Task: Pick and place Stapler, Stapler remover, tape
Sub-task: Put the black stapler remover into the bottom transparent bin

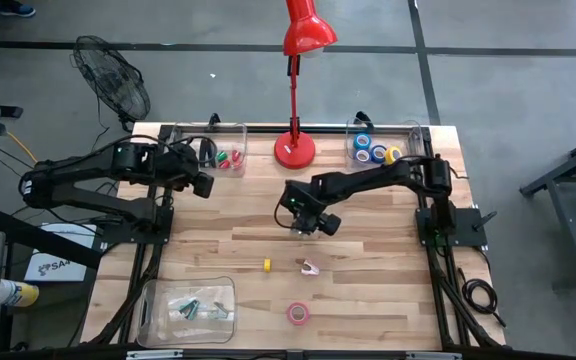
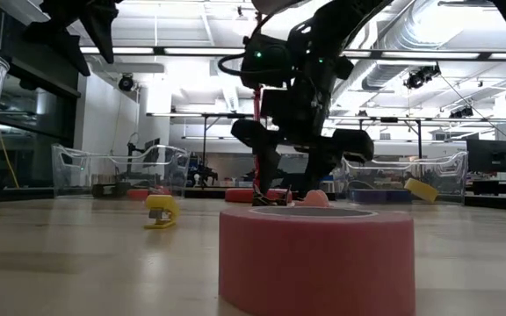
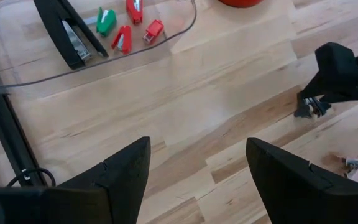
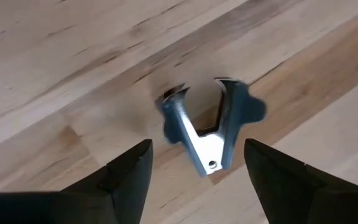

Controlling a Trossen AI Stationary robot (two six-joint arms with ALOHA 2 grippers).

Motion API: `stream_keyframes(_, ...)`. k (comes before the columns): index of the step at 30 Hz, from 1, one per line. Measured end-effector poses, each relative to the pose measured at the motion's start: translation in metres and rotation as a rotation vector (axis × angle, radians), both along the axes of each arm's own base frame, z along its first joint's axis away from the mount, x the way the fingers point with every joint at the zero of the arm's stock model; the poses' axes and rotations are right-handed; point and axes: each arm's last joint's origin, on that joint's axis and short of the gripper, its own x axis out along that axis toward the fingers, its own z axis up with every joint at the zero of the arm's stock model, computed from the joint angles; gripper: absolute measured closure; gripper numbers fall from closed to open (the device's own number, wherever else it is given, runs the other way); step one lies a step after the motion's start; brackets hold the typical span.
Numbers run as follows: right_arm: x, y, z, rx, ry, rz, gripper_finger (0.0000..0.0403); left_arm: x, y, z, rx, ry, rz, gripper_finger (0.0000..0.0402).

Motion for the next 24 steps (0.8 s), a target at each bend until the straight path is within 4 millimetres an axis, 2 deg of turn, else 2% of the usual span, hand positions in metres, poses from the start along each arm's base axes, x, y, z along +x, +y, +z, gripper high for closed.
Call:
stream_keyframes(5, 0.002, 0.0, -0.007, 0.001, 0.003, 0.018, 0.0159, 0.0, 0.0, 0.0, -0.002, 0.0, -0.001, 0.014)
stream_keyframes(9, 0.004, 0.0, -0.011, 0.031, 0.005, 0.01, 0.0175, 0.0, 0.0, 0.0, -0.005, 0.0, -0.003, 0.014)
stream_keyframes(18, 0.003, 0.002, -0.013, 0.052, 0.02, 0.008, 0.026, 0.0, 0.0, 0.0, -0.006, 0.001, -0.007, 0.014)
stream_keyframes(24, 0.003, 0.002, -0.013, 0.074, 0.024, -0.054, 0.031, 0.0, 0.0, 0.0, -0.007, 0.001, -0.008, 0.0141)
